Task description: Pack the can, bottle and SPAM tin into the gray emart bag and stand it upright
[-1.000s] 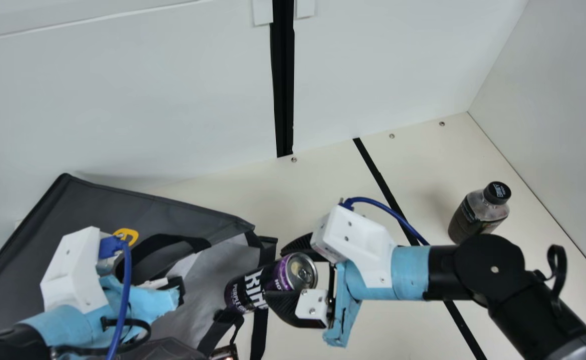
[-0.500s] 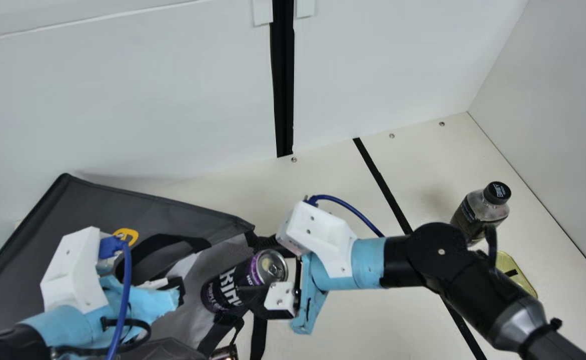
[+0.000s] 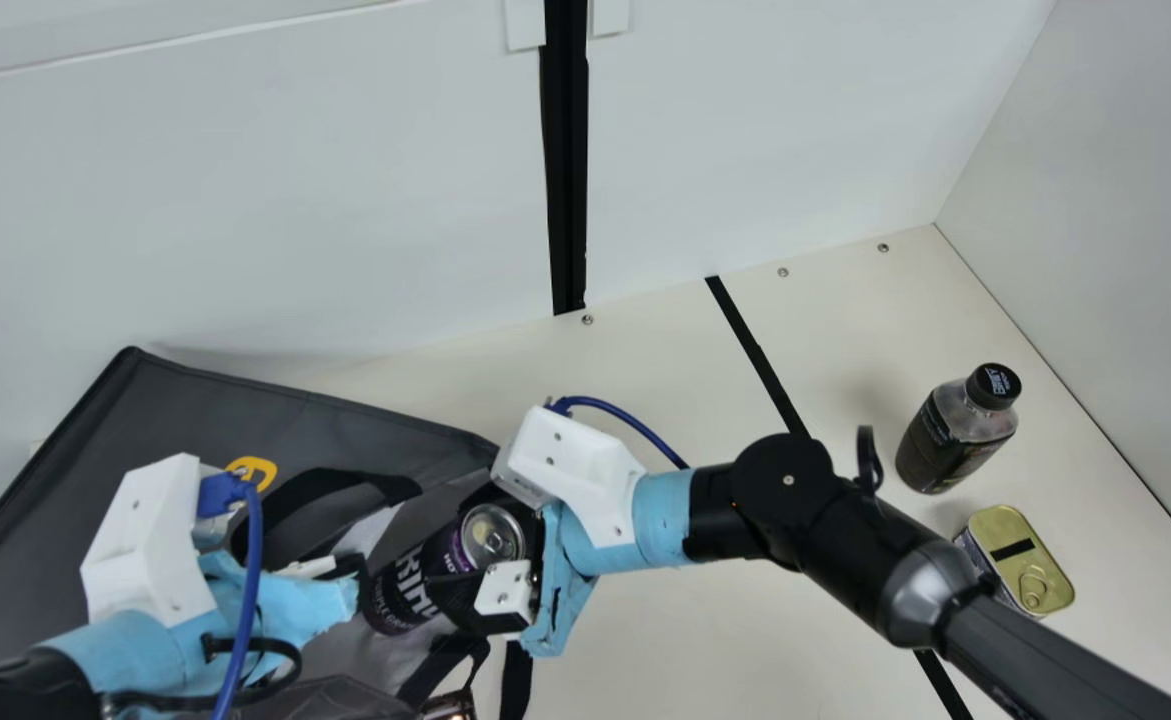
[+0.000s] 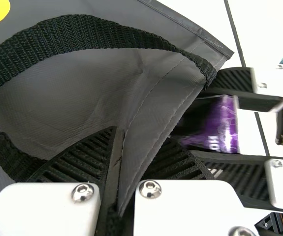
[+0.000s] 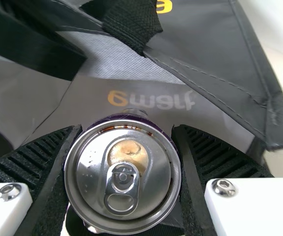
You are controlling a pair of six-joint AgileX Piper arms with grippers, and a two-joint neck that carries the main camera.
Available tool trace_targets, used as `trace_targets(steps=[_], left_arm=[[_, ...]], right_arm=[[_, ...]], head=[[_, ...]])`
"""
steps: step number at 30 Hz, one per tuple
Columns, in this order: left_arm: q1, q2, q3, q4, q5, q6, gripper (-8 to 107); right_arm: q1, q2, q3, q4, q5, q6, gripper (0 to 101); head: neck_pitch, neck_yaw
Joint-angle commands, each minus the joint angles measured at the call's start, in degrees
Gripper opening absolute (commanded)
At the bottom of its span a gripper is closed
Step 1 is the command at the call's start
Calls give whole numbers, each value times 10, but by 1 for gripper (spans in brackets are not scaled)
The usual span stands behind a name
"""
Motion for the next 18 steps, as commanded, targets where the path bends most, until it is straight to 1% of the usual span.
trace_targets(steps=[1,11,18], left_arm=[[0,0,0,0,0,0,-8],[0,0,0,0,0,0,-8],[0,0,0,0,0,0,-8]], right_arm=[[5,11,-3,5,-1,-7,0],[37,70,-22,38,-17,-37,0],[56,111,-43,56,-30,-49,0]], head=[[-13,0],[-13,0],[-13,0]])
